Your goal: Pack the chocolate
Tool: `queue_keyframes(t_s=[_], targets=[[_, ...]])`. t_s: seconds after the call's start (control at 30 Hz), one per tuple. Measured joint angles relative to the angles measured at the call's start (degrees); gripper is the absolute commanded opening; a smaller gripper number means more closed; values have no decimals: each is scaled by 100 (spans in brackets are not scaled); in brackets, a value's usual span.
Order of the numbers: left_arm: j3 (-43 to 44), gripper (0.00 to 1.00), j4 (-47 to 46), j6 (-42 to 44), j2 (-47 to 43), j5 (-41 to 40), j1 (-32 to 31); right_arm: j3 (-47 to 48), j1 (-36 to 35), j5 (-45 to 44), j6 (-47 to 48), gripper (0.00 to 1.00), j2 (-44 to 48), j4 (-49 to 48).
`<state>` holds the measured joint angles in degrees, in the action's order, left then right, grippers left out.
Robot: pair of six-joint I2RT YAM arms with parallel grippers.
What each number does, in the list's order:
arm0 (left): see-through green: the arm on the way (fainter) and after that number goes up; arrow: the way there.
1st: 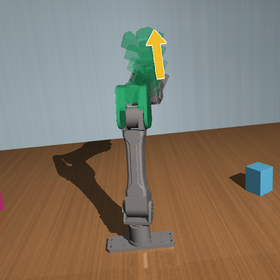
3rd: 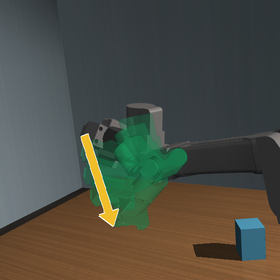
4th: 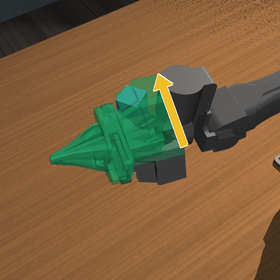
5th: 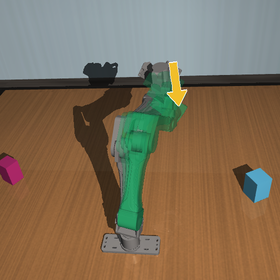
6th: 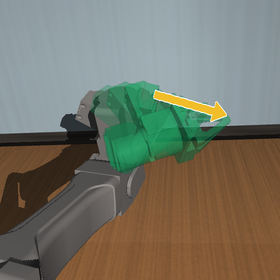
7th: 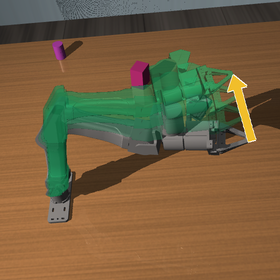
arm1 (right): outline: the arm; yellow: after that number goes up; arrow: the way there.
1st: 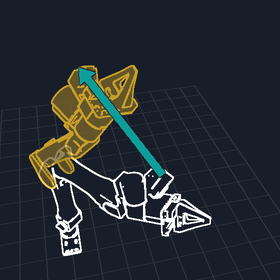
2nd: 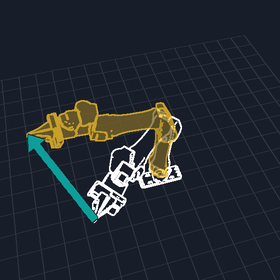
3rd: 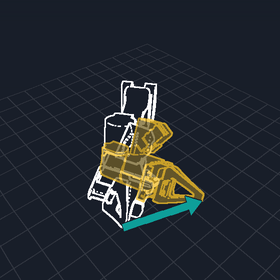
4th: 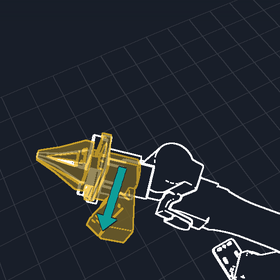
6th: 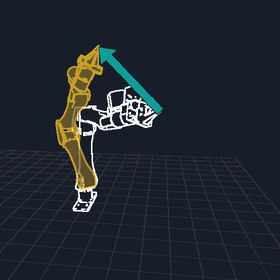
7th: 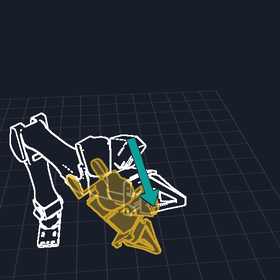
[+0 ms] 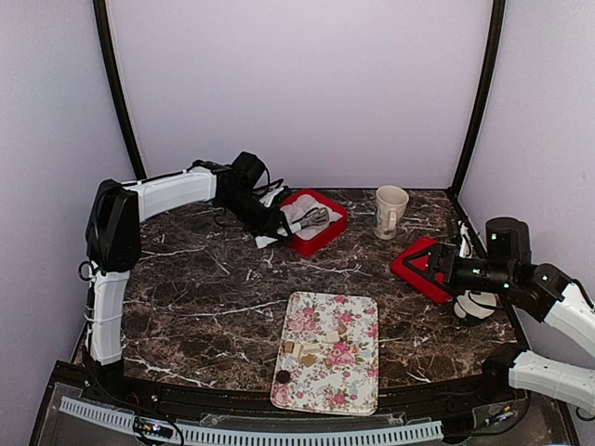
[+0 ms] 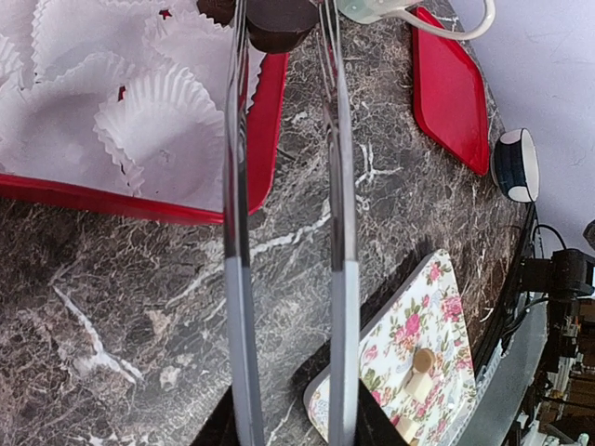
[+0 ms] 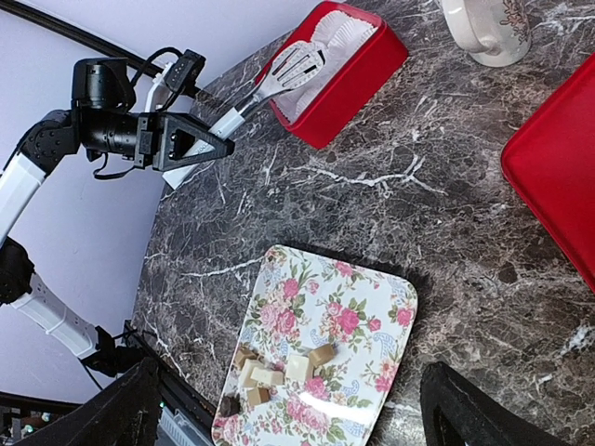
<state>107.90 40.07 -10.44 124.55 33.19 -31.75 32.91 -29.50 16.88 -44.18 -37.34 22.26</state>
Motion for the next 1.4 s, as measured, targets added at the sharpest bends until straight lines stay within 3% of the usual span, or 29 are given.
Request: queue_keyframes(t_s=[0.97,1.4], targets=[[487,36,229,-166,490,192,83,-28,87,90,-7,97,-219,-214],[619,37,223,-234,492,229,116,-26,116,157,15,97,-304,-291]])
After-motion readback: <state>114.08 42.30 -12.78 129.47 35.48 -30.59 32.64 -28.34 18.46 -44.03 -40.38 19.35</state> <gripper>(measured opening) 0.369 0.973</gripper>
